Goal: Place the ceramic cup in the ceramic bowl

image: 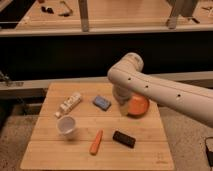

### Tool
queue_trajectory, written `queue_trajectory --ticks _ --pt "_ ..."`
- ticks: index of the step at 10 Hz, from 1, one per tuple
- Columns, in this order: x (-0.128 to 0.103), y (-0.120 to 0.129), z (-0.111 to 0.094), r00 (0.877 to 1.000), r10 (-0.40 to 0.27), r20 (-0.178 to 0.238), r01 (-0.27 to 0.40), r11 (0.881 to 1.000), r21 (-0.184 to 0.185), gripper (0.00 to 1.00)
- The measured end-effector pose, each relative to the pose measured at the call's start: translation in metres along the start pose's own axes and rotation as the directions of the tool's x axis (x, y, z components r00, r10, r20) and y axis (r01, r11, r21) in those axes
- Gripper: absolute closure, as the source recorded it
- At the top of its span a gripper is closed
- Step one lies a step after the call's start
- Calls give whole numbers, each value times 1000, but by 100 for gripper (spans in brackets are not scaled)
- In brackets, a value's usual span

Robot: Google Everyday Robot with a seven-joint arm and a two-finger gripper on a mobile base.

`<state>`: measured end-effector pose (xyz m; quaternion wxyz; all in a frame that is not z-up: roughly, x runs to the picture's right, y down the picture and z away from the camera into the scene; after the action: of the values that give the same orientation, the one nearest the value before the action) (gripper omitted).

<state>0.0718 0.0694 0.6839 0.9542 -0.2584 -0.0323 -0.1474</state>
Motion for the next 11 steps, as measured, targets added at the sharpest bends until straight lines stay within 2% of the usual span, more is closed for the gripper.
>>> queue_trajectory --ticks 2,6,9,11 --pt "-5 -2 0 1000 -29 -6 29 1000 2 33" --pt "-58 -20 -1 996 -88 21 87 996 12 33" --pt "-64 -21 0 993 -119 22 119 993 7 33" --pt "-88 -27 0 987 -157 32 157 988 5 33"
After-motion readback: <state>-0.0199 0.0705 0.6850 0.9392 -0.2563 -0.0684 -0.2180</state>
